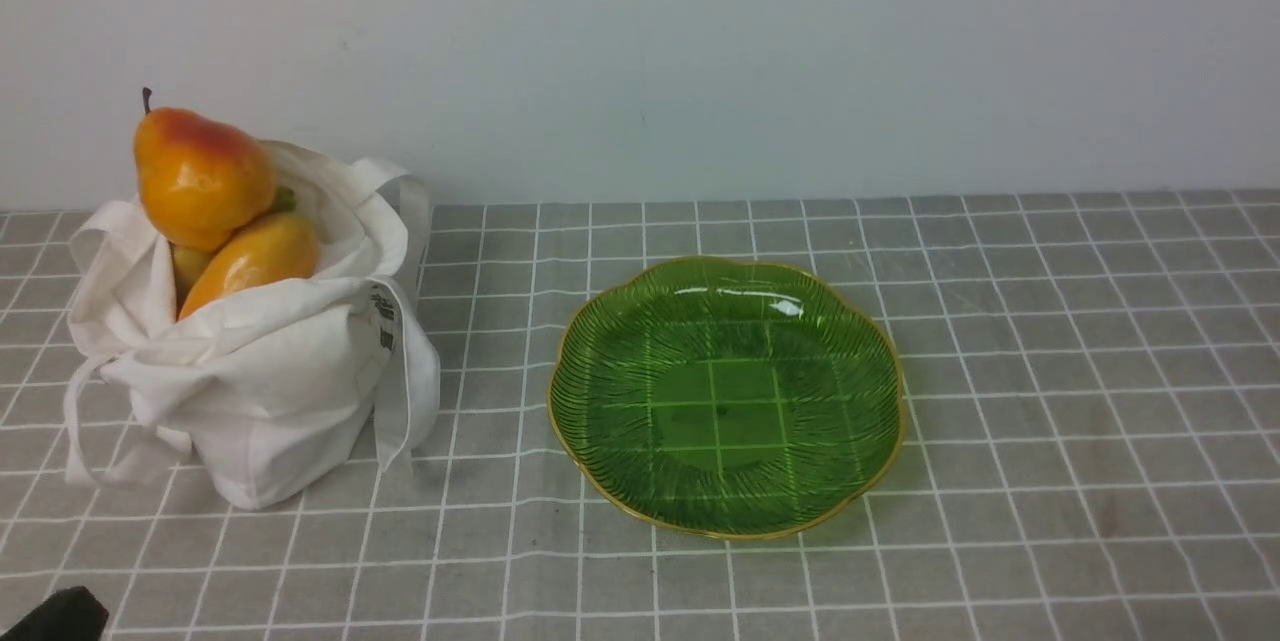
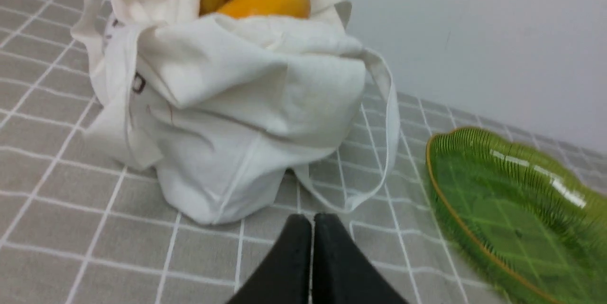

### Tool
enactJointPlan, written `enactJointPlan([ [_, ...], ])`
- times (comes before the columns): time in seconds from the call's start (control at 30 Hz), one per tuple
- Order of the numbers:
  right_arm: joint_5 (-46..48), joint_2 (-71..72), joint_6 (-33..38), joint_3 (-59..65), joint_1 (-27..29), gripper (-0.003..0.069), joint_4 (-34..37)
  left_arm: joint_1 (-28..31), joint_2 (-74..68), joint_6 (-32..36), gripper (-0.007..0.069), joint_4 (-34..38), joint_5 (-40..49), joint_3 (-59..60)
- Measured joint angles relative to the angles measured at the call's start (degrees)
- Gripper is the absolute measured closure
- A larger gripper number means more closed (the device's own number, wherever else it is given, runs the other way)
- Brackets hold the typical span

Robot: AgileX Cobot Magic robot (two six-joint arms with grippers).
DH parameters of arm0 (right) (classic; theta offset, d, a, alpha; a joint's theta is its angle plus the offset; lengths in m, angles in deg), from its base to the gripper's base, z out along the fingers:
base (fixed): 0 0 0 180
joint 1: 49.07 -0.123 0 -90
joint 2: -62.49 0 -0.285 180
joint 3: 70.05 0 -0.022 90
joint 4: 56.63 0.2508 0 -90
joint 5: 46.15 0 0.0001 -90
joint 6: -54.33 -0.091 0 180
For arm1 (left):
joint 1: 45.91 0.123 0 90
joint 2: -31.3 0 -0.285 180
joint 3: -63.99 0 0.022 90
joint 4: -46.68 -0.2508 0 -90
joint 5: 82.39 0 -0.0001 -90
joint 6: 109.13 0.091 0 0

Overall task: Take the fruit out of the bag on the grey coffee tablecloth and place them on the plate.
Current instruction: 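Reach into the bag and grasp a fruit with the left gripper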

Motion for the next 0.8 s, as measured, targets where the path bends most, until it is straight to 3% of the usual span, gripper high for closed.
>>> enactJointPlan([
  [0.2, 0.0, 0.0, 0.0, 0.0, 0.0, 0.0673, 0.0, 0.0, 0.0, -2.65, 0.0632, 4.89, -15.95, 0.0],
  [0.33, 0.0, 0.0, 0.0, 0.0, 0.0, 0.0673, 0.0, 0.0, 0.0, -9.34, 0.0632, 8.25, -29.49, -3.06],
  [0.43, 0.0, 0.0, 0.0, 0.0, 0.0, 0.0673, 0.0, 0.0, 0.0, -10.44, 0.0632, 5.31, -29.05, -8.87],
  [0.57, 0.0, 0.0, 0.0, 0.0, 0.0, 0.0673, 0.0, 0.0, -2.7, -10.56, 0.0632, -5.23, -15.34, -21.82],
  [0.6, 0.0, 0.0, 0.0, 0.0, 0.0, 0.0673, 0.0, 0.0, -6.2, -10.75, 0.0632, -7.8, -6.86, -26.44],
  [0.63, 0.0, 0.0, 0.0, 0.0, 0.0, 0.0673, 0.0, 0.0, -6.2, -10.75, 0.0632, -7.8, -6.86, -26.44],
  [0.8, 0.0, 0.0, 0.0, 0.0, 0.0, 0.0673, 0.0, 0.0, -23.19, -10.98, 0.0632, -10.34, 23.74, -41.42],
])
